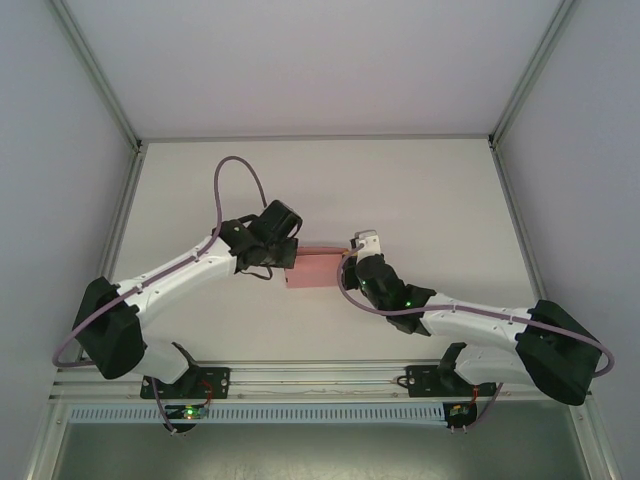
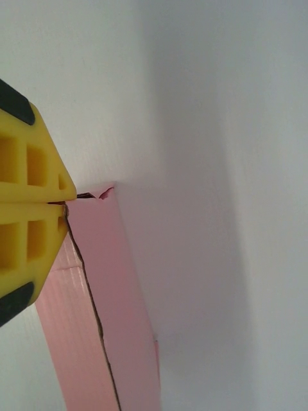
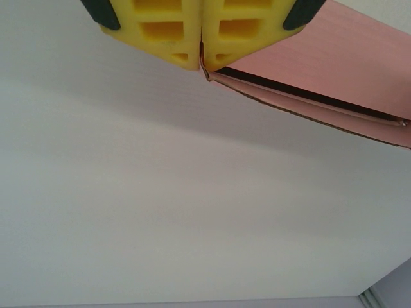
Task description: Assemble paper box
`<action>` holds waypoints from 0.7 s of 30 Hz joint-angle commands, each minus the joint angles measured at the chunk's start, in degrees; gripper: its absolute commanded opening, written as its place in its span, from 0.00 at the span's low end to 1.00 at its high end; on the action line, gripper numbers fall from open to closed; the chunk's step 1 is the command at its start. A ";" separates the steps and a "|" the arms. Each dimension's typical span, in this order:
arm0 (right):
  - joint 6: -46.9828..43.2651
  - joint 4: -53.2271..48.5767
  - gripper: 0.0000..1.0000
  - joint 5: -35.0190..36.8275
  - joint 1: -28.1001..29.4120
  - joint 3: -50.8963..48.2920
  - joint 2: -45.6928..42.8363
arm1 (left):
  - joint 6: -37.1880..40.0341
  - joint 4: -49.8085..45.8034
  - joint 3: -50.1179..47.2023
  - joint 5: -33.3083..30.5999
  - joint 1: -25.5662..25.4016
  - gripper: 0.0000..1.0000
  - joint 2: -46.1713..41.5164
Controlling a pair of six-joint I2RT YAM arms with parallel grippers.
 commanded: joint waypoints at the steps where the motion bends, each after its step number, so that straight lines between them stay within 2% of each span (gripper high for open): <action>1: 0.83 -3.49 0.00 -2.38 1.54 -0.44 1.13 | -2.50 -1.77 0.88 3.80 0.40 0.00 0.80; 12: -0.29 0.36 0.00 -1.99 1.78 -3.14 0.16 | 1.31 7.54 -9.06 6.21 0.35 0.00 -0.64; 21: -5.73 12.41 0.00 -4.13 2.34 -9.20 1.12 | 4.01 12.84 -19.34 5.05 -1.48 0.00 -4.33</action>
